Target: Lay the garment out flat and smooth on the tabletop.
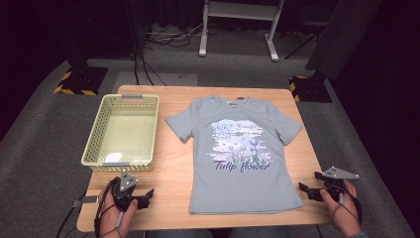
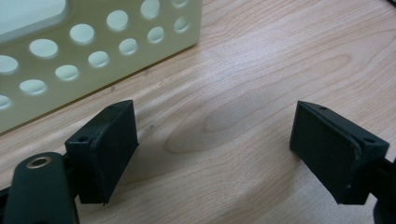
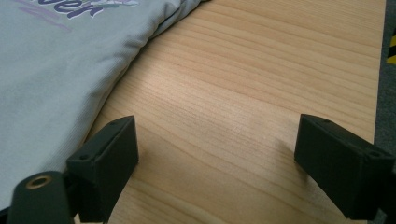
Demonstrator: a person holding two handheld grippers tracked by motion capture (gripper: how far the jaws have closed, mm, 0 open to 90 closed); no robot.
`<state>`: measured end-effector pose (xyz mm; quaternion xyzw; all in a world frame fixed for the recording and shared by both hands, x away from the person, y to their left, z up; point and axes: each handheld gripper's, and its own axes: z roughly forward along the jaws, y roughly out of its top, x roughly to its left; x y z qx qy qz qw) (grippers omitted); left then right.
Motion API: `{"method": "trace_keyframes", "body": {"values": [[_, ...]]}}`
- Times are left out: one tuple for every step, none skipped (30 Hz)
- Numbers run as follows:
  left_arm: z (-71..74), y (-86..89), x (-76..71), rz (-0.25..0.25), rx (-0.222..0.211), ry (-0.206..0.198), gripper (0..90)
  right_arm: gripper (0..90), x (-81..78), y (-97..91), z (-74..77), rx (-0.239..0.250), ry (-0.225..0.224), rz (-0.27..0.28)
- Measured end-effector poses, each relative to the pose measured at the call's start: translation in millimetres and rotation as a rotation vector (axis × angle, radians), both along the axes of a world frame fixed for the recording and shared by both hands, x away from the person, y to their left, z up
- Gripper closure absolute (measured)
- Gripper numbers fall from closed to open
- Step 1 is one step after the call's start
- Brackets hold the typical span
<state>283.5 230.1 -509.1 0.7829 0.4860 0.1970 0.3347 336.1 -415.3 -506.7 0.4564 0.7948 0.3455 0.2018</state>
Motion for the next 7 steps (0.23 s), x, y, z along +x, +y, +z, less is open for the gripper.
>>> {"method": "trace_keyframes", "body": {"values": [[0.0, -0.4, -0.6, 0.007, -0.002, 0.001, 14.7, 13.5, -1.0, 0.7, 0.0, 0.001, 0.000, -0.004], [0.0, -0.4, -0.6, 0.006, 0.000, -0.001, 14.7, 13.5, -1.8, 1.2, -0.1, 0.000, -0.001, -0.003], [-0.1, -0.6, -0.7, 0.009, -0.002, 0.000, 14.7, 13.5, -2.6, 1.6, -0.1, 0.000, -0.001, -0.002], [-0.1, -0.4, -0.7, 0.007, -0.001, -0.001, 14.7, 13.5, -3.1, 2.1, -0.2, 0.001, -0.002, 0.000], [-0.1, -0.4, -0.7, 0.007, -0.001, -0.001, 14.7, 13.5, -3.6, 2.6, -0.2, 0.001, -0.002, 0.004], [-0.1, -0.5, -0.7, 0.008, -0.001, -0.001, 14.7, 13.5, -3.8, 2.9, -0.3, 0.001, -0.003, 0.009], [0.0, -0.6, -0.9, 0.010, 0.000, 0.000, 14.7, 13.5, -3.9, 3.0, -0.3, 0.001, -0.003, 0.011]]}}
